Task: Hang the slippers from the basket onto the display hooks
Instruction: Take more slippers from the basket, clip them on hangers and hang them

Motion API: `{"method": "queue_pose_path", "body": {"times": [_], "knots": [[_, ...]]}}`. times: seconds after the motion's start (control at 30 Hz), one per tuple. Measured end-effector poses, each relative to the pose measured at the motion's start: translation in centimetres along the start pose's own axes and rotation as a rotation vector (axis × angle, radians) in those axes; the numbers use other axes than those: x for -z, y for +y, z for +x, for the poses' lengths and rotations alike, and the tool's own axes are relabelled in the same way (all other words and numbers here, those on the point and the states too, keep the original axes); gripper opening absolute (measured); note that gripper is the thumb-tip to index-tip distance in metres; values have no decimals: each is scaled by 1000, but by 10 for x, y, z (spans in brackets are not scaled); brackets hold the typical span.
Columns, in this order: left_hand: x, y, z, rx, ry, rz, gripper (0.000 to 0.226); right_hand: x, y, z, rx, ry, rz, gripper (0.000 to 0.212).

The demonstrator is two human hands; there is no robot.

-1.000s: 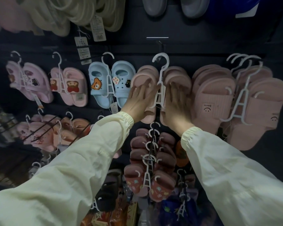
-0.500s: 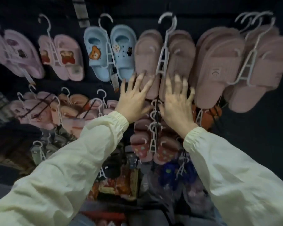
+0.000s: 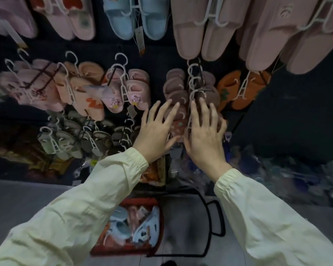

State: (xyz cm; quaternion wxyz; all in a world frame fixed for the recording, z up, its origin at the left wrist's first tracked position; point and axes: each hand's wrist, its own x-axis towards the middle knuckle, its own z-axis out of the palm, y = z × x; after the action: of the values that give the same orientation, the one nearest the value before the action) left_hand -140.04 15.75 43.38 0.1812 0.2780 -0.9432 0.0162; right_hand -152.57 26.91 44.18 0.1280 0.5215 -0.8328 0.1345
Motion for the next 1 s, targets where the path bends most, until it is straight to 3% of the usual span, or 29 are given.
{"method": "queue_pose_path", "body": {"times": [0.37, 0.83, 1.0], "knots": [[7, -20, -113, 92, -59, -34, 87, -18, -49, -95, 37, -126, 13, 92], [18, -56, -304, 145, -275, -79, 81, -34, -126, -246, -80, -221, 150, 88], [30, -80, -345, 192, -270, -101, 79, -38, -152, -273, -70, -241, 162, 88]]}}
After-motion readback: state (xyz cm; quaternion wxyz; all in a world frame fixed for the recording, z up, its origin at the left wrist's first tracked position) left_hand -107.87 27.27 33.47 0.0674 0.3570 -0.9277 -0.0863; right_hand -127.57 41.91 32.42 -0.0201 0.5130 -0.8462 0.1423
